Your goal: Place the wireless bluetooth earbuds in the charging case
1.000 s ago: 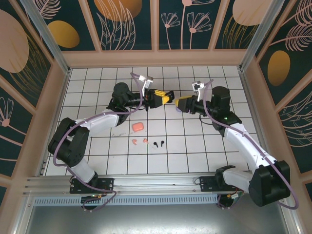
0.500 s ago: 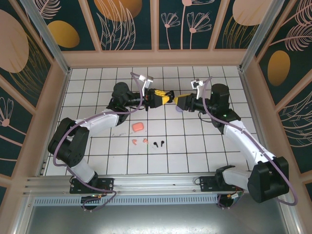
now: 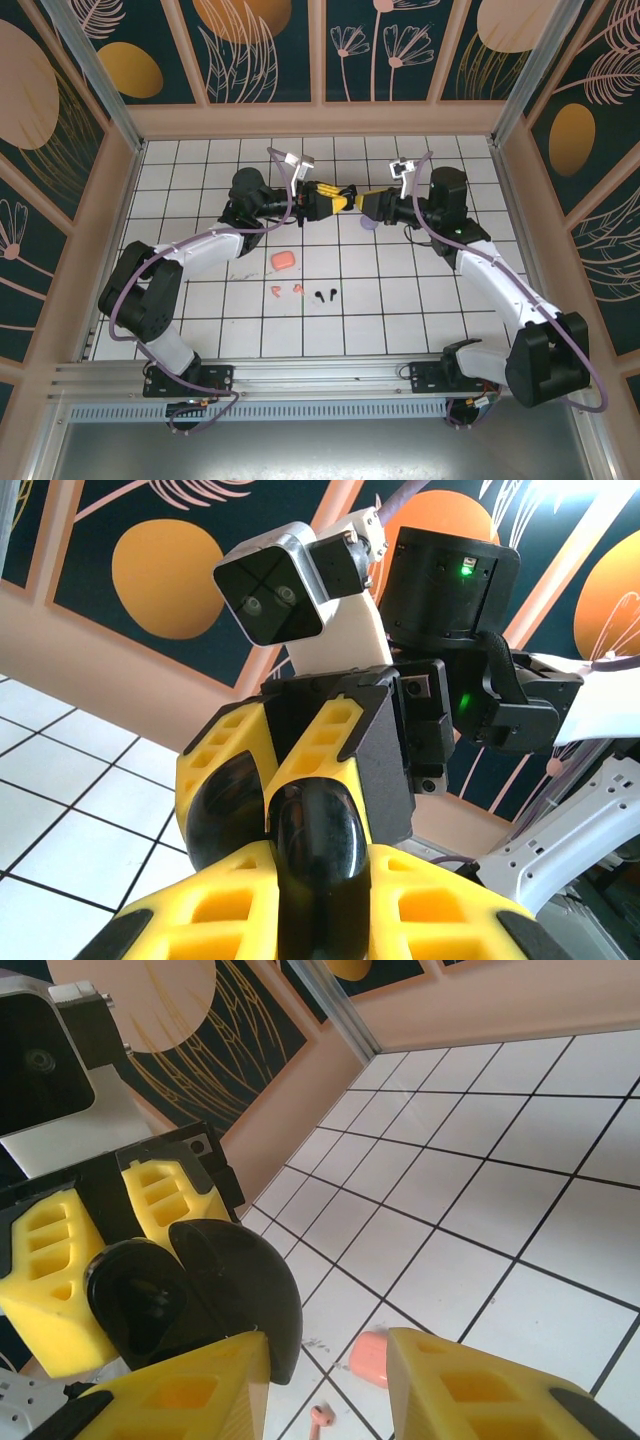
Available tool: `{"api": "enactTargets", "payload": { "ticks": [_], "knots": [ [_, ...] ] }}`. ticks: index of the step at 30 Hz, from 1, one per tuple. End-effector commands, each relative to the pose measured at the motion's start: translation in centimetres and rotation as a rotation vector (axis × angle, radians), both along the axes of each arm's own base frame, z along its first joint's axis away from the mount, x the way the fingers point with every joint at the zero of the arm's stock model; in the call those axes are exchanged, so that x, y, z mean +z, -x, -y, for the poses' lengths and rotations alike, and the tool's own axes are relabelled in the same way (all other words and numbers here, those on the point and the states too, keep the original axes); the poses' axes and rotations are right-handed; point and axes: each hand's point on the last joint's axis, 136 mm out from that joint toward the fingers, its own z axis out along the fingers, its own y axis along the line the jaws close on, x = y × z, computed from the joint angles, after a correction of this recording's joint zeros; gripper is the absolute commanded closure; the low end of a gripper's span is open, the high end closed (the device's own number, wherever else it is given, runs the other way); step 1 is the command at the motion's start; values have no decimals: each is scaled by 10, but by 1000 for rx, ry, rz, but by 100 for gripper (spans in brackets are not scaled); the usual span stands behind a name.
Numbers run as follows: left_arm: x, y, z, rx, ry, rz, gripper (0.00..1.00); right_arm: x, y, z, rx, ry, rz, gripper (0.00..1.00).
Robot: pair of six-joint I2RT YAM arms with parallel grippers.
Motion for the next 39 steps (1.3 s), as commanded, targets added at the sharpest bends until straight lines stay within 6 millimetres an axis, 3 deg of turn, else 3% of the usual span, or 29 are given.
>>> {"api": "enactTargets", "payload": {
  "ticks": [1,5,8,15,19,20,23,26,29,33,39],
  "knots": [
    [10,1,4,-25,14,23,100,17,-5,-7,13,-16,52,65],
    [9,0,5,-26,12,22,100,15,-5,-12,22,-6,51,66],
    [8,0,5,-26,11,23,100,14,-7,-14,21,2,48,73],
    [4,-2,6,-23,6,12,100,18,-10,-14,14,6,56,100],
    [-2,-7,7,-2,-5,-3,100,20,-12,-13,-2,14,56,100],
    [-3,-10,7,12,-9,-7,94,20,-13,-12,-11,16,54,100],
    [-9,-22,5,83,-30,-13,64,18,-18,-7,-59,43,46,100],
    [-8,-33,1,161,-69,35,42,10,-30,5,-150,122,30,100],
    [-5,-40,-7,197,-138,89,28,1,-41,19,-228,224,14,100],
    [-4,-42,-19,197,-254,156,20,-7,-49,31,-274,345,19,100],
    [-20,-34,-27,129,-446,187,17,-12,-58,35,-281,504,70,100]
  ]
}}
